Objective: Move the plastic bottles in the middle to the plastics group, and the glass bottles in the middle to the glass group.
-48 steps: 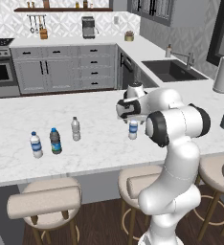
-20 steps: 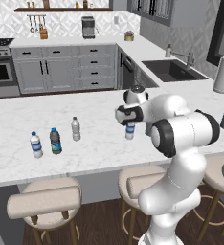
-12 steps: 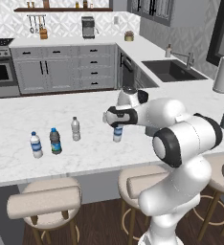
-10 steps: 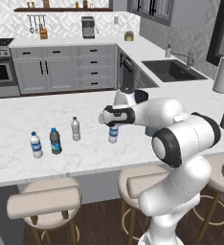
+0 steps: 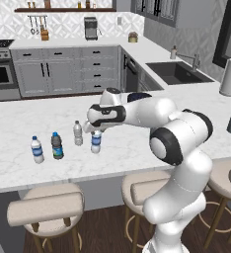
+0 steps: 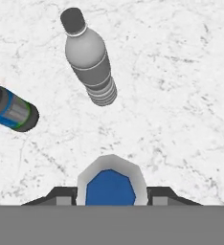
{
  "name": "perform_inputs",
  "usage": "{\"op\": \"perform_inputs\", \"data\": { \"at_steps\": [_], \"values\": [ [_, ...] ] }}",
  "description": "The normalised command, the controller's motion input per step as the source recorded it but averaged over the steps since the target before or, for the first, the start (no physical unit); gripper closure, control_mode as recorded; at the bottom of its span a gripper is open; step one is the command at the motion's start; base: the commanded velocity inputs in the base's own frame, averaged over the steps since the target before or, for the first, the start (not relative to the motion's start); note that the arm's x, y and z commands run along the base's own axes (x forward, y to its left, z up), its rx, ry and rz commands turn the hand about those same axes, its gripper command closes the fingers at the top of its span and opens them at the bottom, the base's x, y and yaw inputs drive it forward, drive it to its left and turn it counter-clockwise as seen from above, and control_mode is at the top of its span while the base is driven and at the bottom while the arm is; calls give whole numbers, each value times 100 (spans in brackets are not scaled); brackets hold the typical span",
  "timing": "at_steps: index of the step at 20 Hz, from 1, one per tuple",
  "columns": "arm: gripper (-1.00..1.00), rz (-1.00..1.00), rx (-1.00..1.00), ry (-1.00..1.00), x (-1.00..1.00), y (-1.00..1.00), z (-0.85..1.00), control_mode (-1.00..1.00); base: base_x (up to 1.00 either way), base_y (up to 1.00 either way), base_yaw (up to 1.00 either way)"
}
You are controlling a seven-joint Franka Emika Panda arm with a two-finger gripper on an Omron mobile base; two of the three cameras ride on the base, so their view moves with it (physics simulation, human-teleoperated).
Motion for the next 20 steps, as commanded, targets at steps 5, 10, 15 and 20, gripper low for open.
{"op": "perform_inputs", "data": {
  "at_steps": [5, 10, 15, 20],
  "values": [
    [100, 11, -3, -2, 0, 49, 0, -100, 0, 0, 0],
    [100, 4, -1, -1, 1, 21, -3, -100, 0, 0, 0],
    [100, 3, 0, 0, 13, 22, 0, -100, 0, 0, 0],
    [100, 0, -2, 0, 19, 18, 0, -100, 0, 0, 0]
  ]
}}
